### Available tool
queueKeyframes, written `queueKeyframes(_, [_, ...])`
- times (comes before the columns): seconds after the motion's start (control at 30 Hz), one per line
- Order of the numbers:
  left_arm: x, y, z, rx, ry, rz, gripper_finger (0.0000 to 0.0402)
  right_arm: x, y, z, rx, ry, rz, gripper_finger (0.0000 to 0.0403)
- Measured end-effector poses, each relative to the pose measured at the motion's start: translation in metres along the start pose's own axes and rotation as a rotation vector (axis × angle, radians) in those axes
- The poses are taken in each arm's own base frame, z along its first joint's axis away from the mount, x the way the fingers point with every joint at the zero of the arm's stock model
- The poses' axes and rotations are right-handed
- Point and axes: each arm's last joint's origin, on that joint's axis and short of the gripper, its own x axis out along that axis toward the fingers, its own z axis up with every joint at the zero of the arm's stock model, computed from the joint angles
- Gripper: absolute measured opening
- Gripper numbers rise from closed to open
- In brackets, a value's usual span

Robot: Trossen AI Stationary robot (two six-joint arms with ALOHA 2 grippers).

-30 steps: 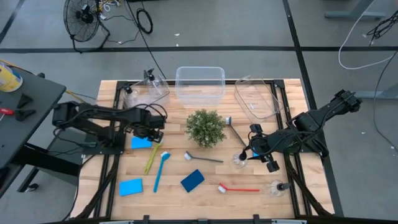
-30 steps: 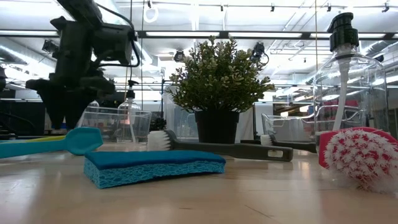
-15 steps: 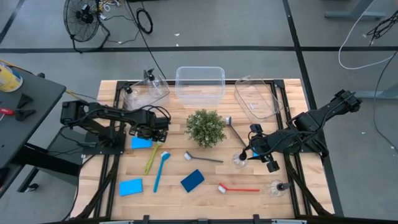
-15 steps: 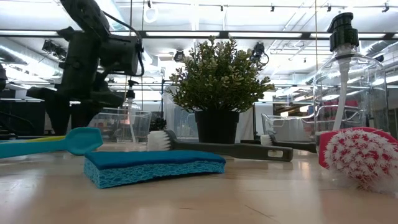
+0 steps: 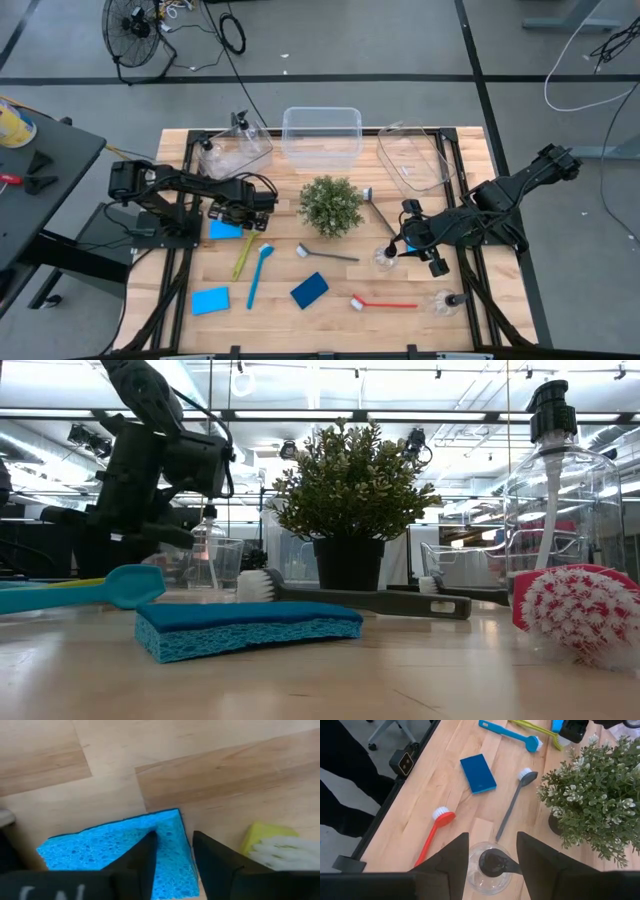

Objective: Pick & Place Kitchen Sink Supplies
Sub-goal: Put the blue sponge into the right transparent bin

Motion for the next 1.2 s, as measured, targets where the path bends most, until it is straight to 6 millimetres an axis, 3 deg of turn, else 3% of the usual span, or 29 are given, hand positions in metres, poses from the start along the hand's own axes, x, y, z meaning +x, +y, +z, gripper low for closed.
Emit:
queueKeyframes(0.27, [0.000,-0.001,0.000,0.001,-0.002,-0.006,0.0051,0.000,0.000,0.000,-0.029,-0.001,-0.010,0.0168])
queueKeyframes(0.6, [-0.002,0.000,0.000,0.006,-0.002,-0.015,0.0007,0.000,-0.002,0.000,-0.030,-0.008,-0.078,0.0168])
queueKeyframes(1.2, [-0.039,0.018,-0.015,0.039,0.047,-0.173,0.0001,0.000,-0.005,0.001,-0.042,-0.011,-0.086,0.0168])
